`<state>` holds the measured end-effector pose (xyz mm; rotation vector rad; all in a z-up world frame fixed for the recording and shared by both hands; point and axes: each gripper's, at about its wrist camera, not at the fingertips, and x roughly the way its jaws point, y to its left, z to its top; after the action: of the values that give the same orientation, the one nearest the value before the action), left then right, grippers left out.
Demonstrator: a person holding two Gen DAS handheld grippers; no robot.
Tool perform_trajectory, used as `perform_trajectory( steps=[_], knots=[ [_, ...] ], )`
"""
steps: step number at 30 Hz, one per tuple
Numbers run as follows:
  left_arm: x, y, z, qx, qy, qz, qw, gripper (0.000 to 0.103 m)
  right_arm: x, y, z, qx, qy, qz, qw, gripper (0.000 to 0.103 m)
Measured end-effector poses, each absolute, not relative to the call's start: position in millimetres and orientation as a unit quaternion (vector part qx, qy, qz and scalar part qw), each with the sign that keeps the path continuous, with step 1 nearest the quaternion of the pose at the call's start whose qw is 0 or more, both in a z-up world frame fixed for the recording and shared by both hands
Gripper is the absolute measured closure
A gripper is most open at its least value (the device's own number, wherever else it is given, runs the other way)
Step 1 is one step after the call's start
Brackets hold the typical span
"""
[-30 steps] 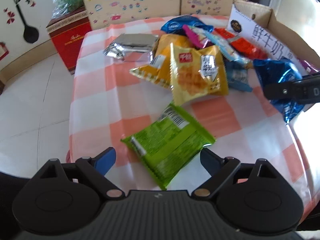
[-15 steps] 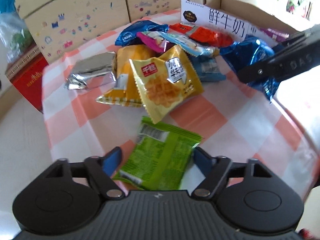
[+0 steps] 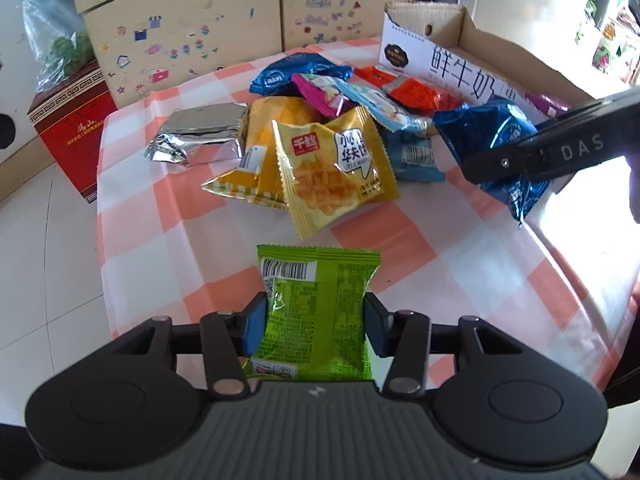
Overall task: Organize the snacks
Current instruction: 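Carry the green pack with the left tool while the right tool carries the blue foil bag to the box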
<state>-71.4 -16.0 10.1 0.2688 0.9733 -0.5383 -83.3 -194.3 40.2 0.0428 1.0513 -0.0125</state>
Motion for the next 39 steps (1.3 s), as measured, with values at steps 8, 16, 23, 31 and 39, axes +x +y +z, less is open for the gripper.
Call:
perform_trajectory(
  steps=[8,16,23,31,39],
  knots=[
    [-83,-9,38,0.071,0.439,-0.261,0.857,0.054,-88,-198,56,0.033,0.480,0.001,0.877,0.030],
    [-84,-24,67,0.060,0.406,-0.267,0.872,0.054,-96,-208,79,0.033,0.445,-0.004,0.895,0.030],
    [-74,-50,90,0.065,0.379,-0.272,0.882,0.054,-102,-222,99,0.018,0.412,-0.017,0.911,0.030],
    [-64,-84,111,0.065,0.354,-0.289,0.887,0.054,-110,-253,120,0.017,0.378,-0.056,0.924,0.030],
    [-51,-130,127,0.066,0.336,-0.310,0.887,0.054,-110,-299,137,0.051,0.350,-0.123,0.927,0.030]
  ],
)
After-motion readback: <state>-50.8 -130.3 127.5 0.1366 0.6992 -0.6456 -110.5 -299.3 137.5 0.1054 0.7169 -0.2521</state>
